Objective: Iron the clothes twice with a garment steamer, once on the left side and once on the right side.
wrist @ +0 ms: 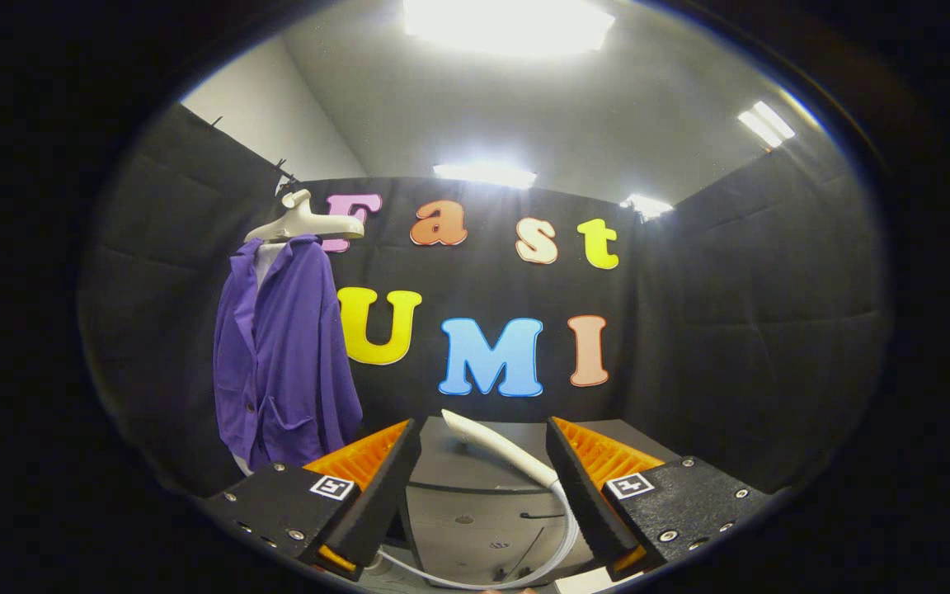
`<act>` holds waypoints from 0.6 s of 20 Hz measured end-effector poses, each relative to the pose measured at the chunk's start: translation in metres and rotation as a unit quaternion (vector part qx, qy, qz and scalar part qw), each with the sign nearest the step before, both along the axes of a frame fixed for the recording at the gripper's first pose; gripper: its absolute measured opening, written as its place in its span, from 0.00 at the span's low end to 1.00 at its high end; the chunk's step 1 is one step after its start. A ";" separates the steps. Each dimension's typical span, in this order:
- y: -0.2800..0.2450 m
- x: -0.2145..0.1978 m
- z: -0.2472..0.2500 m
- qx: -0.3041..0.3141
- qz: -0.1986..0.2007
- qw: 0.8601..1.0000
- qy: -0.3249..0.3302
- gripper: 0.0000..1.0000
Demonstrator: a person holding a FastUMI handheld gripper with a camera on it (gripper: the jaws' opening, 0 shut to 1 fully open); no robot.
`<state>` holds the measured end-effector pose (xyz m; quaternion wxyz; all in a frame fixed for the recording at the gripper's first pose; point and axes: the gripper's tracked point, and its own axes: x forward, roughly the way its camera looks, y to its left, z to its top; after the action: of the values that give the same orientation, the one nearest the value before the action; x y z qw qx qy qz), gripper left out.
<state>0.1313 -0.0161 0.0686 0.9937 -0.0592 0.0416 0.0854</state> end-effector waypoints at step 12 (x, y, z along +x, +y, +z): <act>-0.059 0.160 -0.101 0.068 0.041 0.985 0.154 0.95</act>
<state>0.2915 -0.0752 -0.0324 0.9728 0.0210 0.1854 0.1373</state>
